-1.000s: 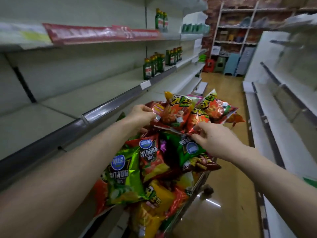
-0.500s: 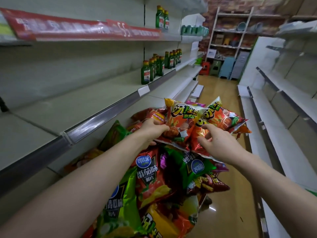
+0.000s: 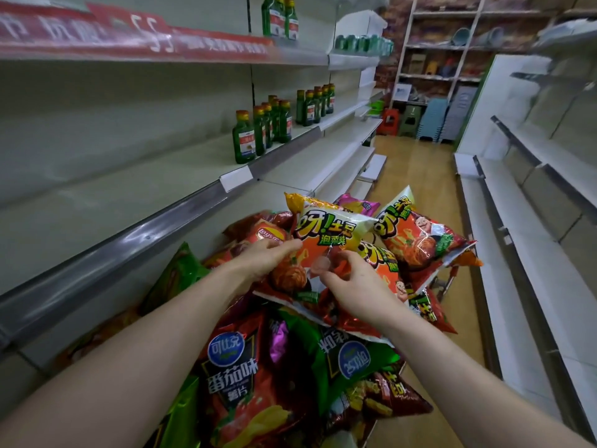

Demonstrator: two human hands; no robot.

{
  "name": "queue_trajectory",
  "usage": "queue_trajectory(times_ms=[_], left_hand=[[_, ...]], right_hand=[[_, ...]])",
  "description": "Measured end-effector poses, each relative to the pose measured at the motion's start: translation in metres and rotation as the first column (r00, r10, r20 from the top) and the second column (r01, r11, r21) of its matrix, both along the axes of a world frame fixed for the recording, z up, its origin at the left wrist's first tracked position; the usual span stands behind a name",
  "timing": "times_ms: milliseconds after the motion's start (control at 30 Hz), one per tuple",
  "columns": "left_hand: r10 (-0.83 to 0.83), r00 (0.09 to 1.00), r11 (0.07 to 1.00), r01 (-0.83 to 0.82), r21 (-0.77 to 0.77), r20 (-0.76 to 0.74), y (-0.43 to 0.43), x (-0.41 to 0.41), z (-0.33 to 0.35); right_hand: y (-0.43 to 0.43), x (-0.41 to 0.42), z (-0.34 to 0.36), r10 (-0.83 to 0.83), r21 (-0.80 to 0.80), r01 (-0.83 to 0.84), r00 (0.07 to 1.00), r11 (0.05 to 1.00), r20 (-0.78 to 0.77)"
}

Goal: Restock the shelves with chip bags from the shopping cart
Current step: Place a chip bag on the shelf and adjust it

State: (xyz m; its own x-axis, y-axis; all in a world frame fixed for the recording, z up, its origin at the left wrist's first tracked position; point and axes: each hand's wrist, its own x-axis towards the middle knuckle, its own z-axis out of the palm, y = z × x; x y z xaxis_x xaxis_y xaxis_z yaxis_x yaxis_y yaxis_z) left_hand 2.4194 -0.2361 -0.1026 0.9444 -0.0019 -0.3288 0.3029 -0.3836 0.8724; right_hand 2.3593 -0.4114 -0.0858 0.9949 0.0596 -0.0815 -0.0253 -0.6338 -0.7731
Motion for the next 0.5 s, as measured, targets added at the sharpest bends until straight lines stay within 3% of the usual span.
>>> queue_trajectory(times_ms=[167, 267, 333, 500], left_hand=[[-0.055, 0.996, 0.997, 0.052, 0.057, 0.064, 0.006, 0.001, -0.006], [-0.018, 0.998, 0.981, 0.029, -0.191, 0.058, 0.013, -0.003, 0.002], [-0.020, 0.999, 0.919, 0.038, -0.391, 0.049, 0.018, -0.006, 0.010], [-0.136, 0.984, 0.839, 0.174, -0.516, 0.112, 0.031, -0.014, 0.027]], right_hand=[[0.006, 0.005, -0.007, 0.000, 0.104, -0.003, 1.000, 0.995, 0.022], [0.008, 0.005, -0.002, -0.007, 0.211, -0.007, 0.998, 0.977, 0.064], [0.008, 0.005, 0.004, -0.017, 0.273, -0.009, 0.996, 0.962, 0.092], [0.011, 0.014, 0.017, -0.130, 0.457, 0.101, 0.991, 0.884, 0.032]])
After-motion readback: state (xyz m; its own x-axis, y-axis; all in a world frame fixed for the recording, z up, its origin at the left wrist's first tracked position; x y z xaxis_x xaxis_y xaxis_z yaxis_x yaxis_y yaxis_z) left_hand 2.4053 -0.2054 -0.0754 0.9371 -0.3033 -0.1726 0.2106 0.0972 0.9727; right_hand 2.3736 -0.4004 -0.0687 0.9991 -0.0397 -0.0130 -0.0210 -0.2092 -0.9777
